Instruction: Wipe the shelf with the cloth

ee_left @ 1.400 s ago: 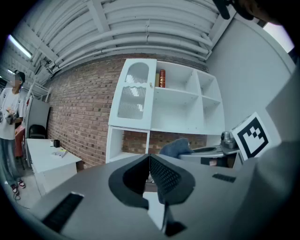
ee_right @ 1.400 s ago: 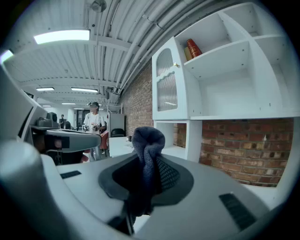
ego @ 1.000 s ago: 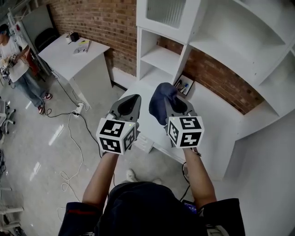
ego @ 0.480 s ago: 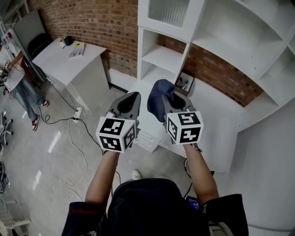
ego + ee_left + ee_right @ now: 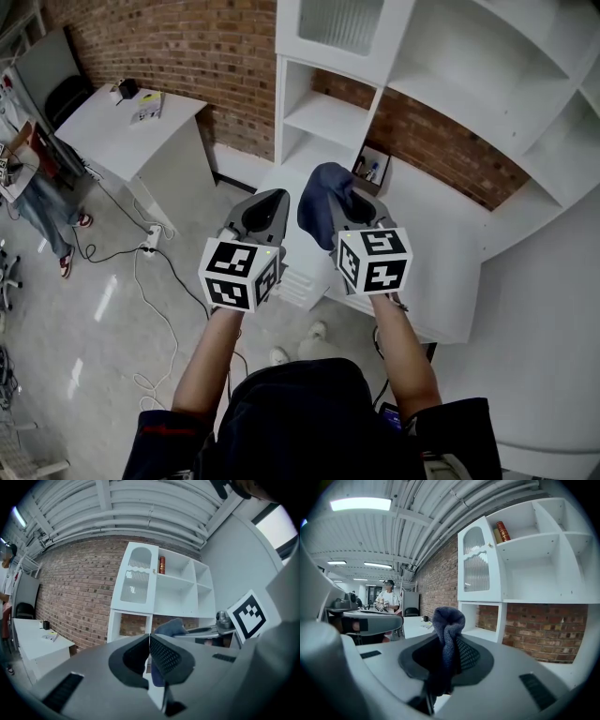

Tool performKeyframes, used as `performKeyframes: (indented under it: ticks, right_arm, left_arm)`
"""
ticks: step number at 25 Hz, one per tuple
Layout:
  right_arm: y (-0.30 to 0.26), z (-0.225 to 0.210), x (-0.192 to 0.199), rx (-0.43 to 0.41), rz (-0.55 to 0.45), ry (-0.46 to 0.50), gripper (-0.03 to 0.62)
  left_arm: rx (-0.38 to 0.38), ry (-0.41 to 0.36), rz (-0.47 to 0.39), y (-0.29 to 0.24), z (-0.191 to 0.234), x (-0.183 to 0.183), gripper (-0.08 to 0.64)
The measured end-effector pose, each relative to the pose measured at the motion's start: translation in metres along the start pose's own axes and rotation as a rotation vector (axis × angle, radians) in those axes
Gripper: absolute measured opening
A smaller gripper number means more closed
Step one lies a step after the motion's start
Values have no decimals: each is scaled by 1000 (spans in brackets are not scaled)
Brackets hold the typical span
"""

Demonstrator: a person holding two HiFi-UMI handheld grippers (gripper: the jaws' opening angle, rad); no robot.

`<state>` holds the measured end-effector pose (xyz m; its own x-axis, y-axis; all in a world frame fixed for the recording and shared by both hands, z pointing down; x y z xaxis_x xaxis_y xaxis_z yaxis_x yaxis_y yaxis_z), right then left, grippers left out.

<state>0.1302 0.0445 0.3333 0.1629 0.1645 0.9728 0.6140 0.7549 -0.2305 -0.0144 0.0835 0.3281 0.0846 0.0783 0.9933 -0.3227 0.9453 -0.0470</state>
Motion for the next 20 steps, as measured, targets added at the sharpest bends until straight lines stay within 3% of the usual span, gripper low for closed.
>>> performKeyframes:
  ticks: [20]
  right_arm:
    - [-40,-56,0,3,2,-27,83]
  left_arm:
    - [4,13,9,-71,13,-6,17]
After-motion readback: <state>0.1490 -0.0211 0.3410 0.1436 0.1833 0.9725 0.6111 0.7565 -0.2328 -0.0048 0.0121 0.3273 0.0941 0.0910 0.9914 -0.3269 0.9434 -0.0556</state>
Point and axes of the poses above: the fingertips, and each gripper's own axes: y backward along the fingers, z to its left, x out of its underside, the point moved 6 cm from there along y, backward along the fingers, and after that the axes turned 7 degrees about -x, right-handed, at the moved point
